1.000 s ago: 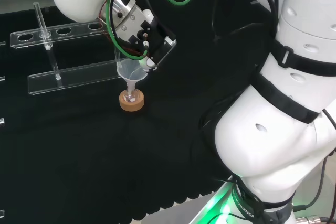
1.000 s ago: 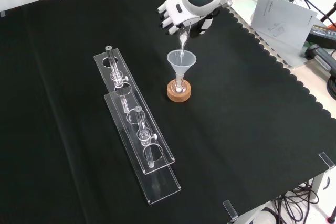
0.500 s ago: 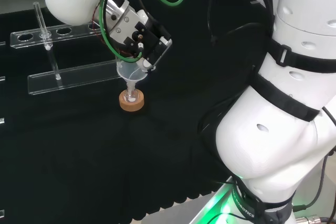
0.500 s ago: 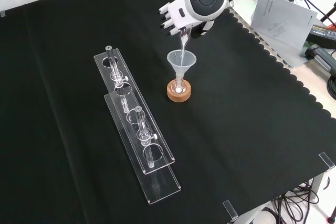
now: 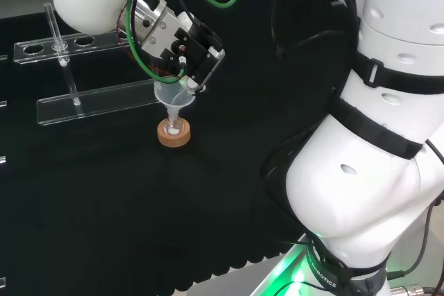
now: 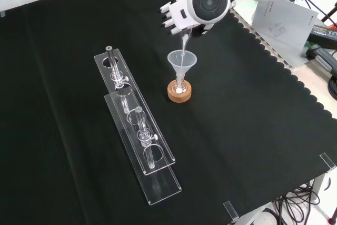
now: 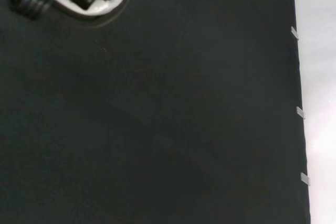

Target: Pour all the NaCl from the weighing funnel into the round-bottom flask.

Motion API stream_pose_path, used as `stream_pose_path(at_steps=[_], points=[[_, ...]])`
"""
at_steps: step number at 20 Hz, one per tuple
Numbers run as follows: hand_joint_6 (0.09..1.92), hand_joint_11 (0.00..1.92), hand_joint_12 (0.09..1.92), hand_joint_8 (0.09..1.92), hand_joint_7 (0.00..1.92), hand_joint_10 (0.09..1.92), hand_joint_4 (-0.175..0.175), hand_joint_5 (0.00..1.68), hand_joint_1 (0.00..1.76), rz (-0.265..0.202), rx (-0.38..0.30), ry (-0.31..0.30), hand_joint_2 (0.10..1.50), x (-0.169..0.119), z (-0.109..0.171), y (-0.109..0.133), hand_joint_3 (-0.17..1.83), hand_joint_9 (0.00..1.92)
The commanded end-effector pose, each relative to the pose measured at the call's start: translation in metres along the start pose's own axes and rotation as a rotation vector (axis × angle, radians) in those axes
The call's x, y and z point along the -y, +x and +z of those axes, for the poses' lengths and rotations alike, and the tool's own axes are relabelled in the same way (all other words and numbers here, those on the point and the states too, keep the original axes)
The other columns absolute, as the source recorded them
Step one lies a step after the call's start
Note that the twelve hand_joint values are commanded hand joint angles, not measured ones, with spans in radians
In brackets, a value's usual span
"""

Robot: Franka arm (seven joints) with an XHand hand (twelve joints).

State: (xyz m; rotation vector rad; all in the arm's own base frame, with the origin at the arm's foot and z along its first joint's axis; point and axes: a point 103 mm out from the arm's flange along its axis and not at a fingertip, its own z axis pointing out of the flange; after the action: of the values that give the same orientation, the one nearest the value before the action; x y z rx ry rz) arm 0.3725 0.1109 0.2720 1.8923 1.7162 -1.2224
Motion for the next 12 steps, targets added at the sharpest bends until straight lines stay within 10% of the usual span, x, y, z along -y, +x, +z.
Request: stream_pose_path(at_steps=[1, 12], points=[[0.76, 0.78, 1.07, 0.61, 0.73, 0.29, 0.175, 1.24, 1.12, 0.0, 0.034, 0.007, 0.63, -0.0011, -0.0022, 0.0012, 0.74, 1.04], [0.76, 0.77, 1.07, 0.6, 0.73, 0.29, 0.175, 1.25, 1.12, 0.0, 0.082, 0.009, 0.63, -0.0011, -0.0102, 0.0046, 0.74, 1.04]])
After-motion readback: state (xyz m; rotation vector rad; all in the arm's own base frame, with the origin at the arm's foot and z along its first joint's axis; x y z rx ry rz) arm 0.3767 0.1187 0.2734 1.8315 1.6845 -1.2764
